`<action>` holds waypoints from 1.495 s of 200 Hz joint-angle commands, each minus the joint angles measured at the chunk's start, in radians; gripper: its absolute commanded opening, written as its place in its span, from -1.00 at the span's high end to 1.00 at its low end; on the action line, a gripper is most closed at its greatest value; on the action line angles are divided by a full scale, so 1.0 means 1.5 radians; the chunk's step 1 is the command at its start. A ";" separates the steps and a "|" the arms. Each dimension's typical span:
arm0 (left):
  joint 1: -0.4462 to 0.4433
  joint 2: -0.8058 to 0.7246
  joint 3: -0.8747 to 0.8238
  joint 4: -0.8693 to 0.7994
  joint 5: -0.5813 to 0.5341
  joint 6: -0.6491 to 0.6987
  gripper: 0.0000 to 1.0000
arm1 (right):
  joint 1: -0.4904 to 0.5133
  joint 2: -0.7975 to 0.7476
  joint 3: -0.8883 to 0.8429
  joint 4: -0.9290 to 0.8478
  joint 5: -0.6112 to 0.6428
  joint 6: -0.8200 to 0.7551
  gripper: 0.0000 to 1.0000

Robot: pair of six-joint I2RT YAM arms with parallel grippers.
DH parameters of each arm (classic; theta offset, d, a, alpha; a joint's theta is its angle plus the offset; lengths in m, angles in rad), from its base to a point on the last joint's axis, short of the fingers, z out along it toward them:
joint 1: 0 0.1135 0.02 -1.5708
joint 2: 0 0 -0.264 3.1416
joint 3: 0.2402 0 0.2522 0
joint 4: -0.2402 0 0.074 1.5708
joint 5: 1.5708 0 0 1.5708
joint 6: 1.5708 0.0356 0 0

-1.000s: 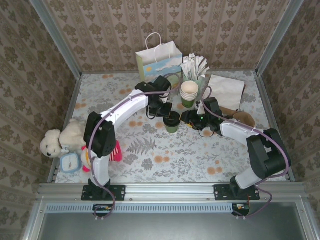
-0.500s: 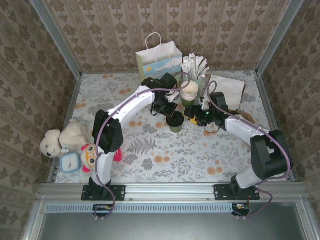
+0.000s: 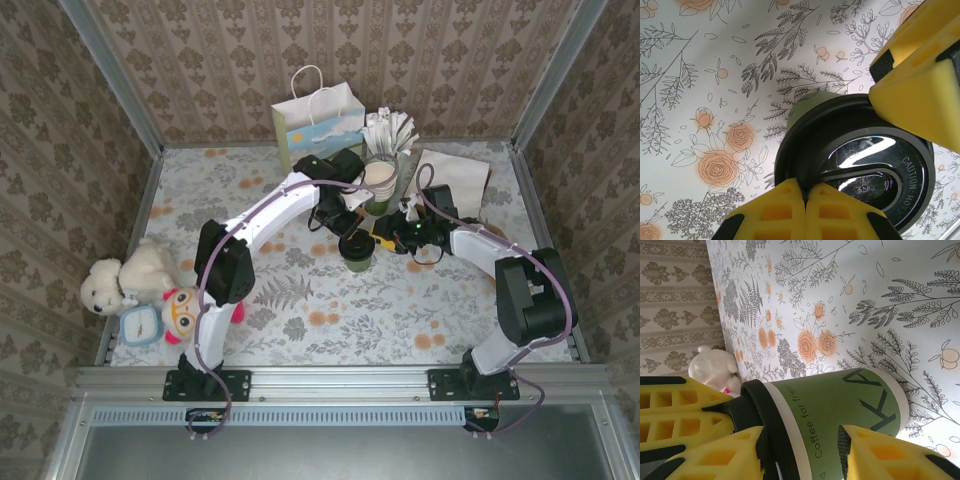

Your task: Pack the takeout coffee

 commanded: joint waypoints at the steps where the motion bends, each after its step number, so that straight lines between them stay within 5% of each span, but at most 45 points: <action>1: -0.001 0.021 0.006 -0.010 0.008 0.005 1.00 | 0.001 0.025 0.001 -0.034 0.010 -0.023 0.19; 51: -0.010 0.039 0.002 -0.017 0.014 -0.038 1.00 | 0.001 0.039 -0.068 -0.014 0.061 -0.042 0.23; 102: -0.025 -0.003 -0.238 0.113 0.073 -0.136 1.00 | 0.002 0.065 -0.133 0.015 0.087 -0.039 0.25; 129: -0.019 -0.019 -0.214 0.102 0.025 -0.151 1.00 | 0.002 0.040 -0.119 0.025 0.074 -0.022 0.24; 187: -0.003 -0.063 -0.132 0.097 -0.051 -0.267 1.00 | 0.026 -0.103 -0.075 0.113 0.112 0.041 -0.43; 230: -0.008 -0.077 -0.129 0.099 -0.096 -0.391 1.00 | 0.046 -0.115 -0.155 0.270 0.135 0.105 -0.69; 245: -0.009 -0.076 -0.116 0.088 -0.119 -0.420 1.00 | 0.060 -0.123 -0.182 0.317 0.164 0.116 -0.99; 299: -0.023 -0.067 -0.079 0.082 -0.158 -0.470 1.00 | 0.098 -0.136 -0.249 0.409 0.215 0.100 -1.00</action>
